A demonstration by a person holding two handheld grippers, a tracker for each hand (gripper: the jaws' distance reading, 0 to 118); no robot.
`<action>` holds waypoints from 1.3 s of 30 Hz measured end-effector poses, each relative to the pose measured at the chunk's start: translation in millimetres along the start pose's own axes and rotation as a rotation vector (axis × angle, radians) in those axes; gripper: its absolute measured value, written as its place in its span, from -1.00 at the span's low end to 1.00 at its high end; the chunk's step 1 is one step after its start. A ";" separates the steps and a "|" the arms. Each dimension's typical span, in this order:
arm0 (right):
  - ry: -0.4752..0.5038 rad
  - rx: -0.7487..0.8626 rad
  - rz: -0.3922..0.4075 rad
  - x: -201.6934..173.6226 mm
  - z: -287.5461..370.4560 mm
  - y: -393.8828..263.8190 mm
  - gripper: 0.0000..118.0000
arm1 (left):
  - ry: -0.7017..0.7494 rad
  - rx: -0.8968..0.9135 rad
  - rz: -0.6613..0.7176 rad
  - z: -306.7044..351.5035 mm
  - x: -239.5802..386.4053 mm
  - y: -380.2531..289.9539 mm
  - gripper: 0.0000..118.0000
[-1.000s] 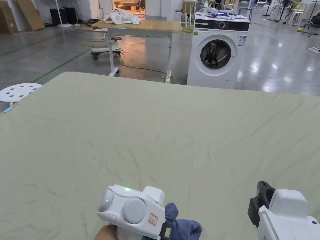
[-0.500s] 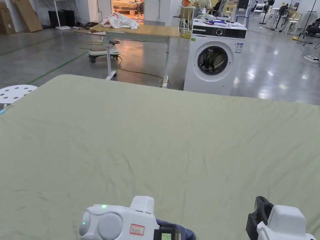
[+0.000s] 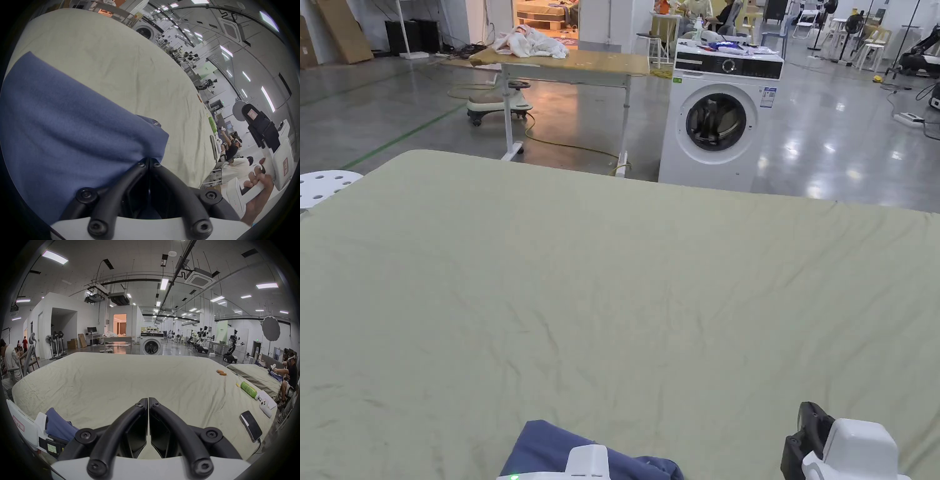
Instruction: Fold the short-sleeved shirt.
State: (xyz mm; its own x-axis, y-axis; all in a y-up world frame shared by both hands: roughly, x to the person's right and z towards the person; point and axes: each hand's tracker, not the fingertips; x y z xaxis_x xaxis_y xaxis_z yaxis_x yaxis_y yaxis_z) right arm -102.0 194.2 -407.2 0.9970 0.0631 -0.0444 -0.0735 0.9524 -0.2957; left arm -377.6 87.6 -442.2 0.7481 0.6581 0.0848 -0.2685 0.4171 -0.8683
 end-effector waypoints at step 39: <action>0.239 -0.034 0.013 -72.3 27.3 -15.7 -1.00 | 0.713 0.874 -0.523 172.4 -4.1 26.2 -1.00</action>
State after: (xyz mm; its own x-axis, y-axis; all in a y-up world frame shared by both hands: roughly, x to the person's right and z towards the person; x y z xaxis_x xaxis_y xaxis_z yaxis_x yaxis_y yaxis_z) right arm -172.3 182.8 -373.3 0.9624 -0.0012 -0.2715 -0.0905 0.9413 -0.3251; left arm -492.3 203.8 -381.0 0.9763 -0.0855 -0.1989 0.0514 0.9839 -0.1710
